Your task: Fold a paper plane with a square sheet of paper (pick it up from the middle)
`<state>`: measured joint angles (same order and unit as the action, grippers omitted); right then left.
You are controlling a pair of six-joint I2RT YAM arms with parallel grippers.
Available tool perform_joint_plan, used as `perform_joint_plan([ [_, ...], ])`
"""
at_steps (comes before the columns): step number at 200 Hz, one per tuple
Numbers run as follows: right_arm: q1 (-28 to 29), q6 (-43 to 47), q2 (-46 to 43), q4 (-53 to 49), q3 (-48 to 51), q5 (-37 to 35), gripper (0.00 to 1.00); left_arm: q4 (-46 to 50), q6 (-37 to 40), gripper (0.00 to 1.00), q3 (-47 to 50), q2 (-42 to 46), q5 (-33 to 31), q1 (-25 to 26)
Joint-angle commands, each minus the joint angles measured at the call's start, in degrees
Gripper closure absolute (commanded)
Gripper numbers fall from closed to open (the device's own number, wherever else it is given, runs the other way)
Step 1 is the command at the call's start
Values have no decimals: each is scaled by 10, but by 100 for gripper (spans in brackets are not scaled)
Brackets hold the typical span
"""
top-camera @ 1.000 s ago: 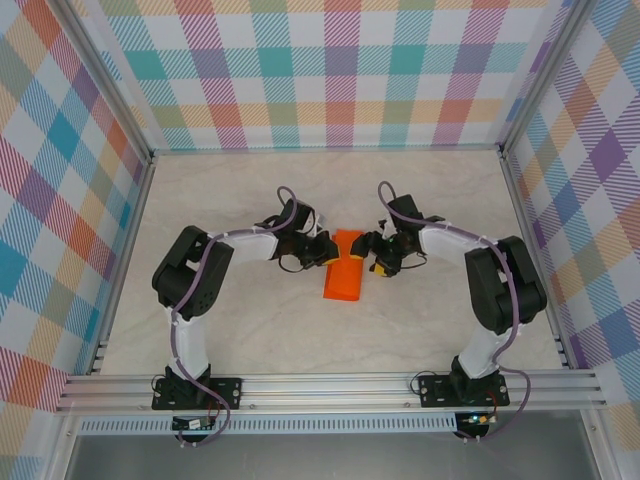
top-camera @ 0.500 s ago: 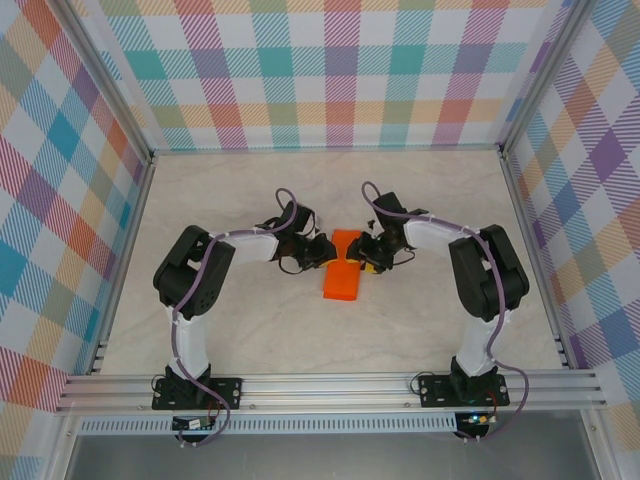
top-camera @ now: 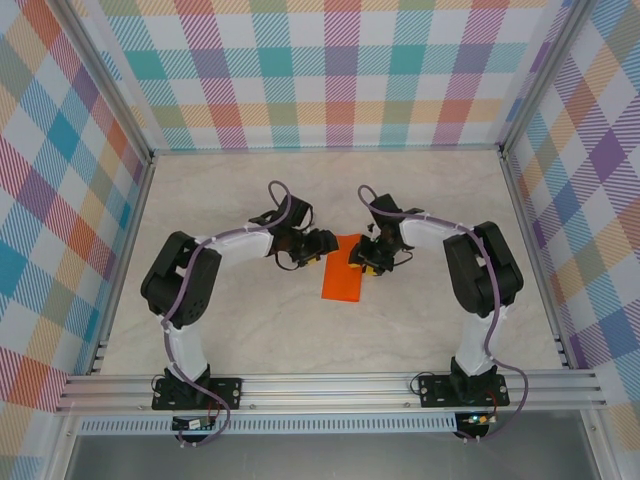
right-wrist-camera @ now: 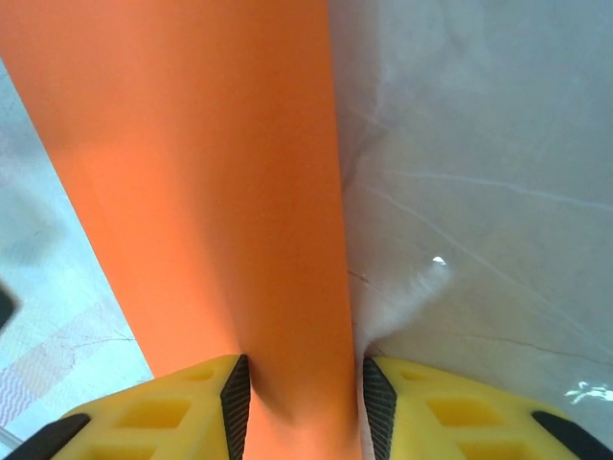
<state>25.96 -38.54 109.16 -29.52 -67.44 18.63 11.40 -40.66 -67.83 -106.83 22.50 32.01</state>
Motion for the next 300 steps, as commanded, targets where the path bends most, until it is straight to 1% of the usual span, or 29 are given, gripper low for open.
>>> perform_joint_plan([
  [1, 10, -1, 36, -30, -9, -35, 58, 61, 0, 35, -16, 40, -55, 1],
  [25, 19, 3, 55, -46, -22, -49, 55, 74, -5, 32, -12, 58, -78, -5],
  [52, 28, 2, 76, -58, -30, -65, 53, 78, -10, 30, -2, 71, -84, -20],
  [90, 37, -1, 99, -69, -42, -80, 50, 71, -18, 24, 6, 61, -40, -36],
  [106, 38, -1, 109, -72, -48, -82, 49, 66, -16, 24, 5, 56, -31, -37],
  [162, 43, 3, 135, -90, -63, -93, 46, 50, 9, 32, 6, 40, -9, -38],
  [184, 45, 9, 144, -94, -70, -95, 46, 50, 7, 34, 4, 24, 12, -37],
  [189, 46, 9, 147, -96, -72, -97, 46, 30, 6, 35, 4, 21, 17, -37],
  [213, 47, 13, 157, -101, -80, -98, 45, 23, 1, 38, 3, 8, 29, -38],
  [239, 48, 20, 163, -106, -86, -103, 45, 26, 1, 40, -2, -2, 32, -37],
  [277, 49, 30, 172, -110, -90, -105, 45, 36, 1, 45, -5, -6, 18, -37],
  [300, 50, 35, 173, -108, -90, -105, 45, 35, 1, 49, -3, -9, 23, -37],
])
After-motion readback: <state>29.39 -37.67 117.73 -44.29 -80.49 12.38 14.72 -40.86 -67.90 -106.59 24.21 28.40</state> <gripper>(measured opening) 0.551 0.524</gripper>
